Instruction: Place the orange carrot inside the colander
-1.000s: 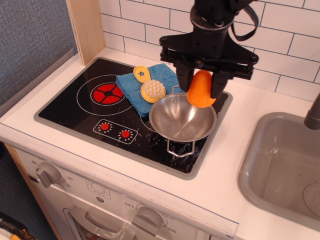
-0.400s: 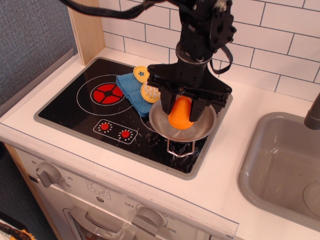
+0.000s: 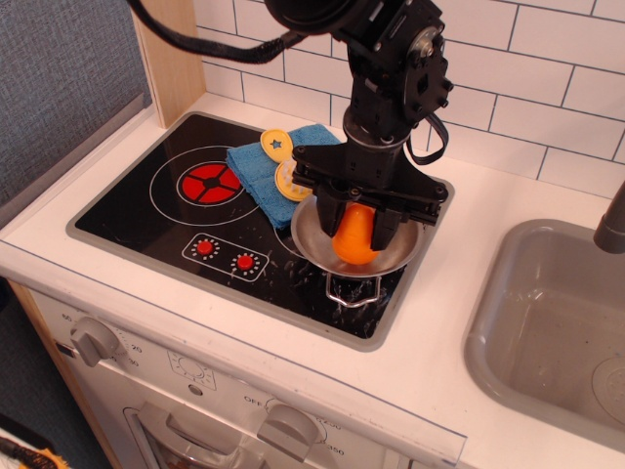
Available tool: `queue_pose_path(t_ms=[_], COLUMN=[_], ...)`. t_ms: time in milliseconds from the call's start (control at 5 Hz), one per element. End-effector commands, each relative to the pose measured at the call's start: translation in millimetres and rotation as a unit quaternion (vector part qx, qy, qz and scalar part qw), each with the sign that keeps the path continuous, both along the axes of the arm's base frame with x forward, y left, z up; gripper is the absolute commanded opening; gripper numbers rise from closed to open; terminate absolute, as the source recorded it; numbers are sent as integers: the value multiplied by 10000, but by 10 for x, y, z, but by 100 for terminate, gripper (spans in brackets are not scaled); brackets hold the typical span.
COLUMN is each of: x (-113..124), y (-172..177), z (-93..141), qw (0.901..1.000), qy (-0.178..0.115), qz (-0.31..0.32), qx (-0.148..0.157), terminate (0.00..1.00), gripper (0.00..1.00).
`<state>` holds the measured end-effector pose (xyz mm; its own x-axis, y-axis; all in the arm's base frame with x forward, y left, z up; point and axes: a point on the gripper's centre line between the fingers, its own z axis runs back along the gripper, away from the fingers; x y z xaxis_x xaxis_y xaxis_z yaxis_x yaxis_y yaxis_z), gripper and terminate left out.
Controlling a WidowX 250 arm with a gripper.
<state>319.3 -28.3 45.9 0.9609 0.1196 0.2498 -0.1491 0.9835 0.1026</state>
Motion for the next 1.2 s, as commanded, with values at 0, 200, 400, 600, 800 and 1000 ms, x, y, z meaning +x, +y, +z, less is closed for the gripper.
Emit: queue_pose_path(t_ms=[0,200,400,600,800,1000], x=[44,43,46,64,183,198], y=[53,68,77,71,45,-32], z=[45,66,83,197,478,760], qw=[9998,9997,9997,9996,9982,9960], qy=[-126,-168,-116,-239,-574,-868], qz=[19,18,-32,-43,-111,-161], qx=[-157,-148,-212,-169,-91,117], terminate=[0,0,0,0,0,0], gripper=[100,100,100,100,100,100])
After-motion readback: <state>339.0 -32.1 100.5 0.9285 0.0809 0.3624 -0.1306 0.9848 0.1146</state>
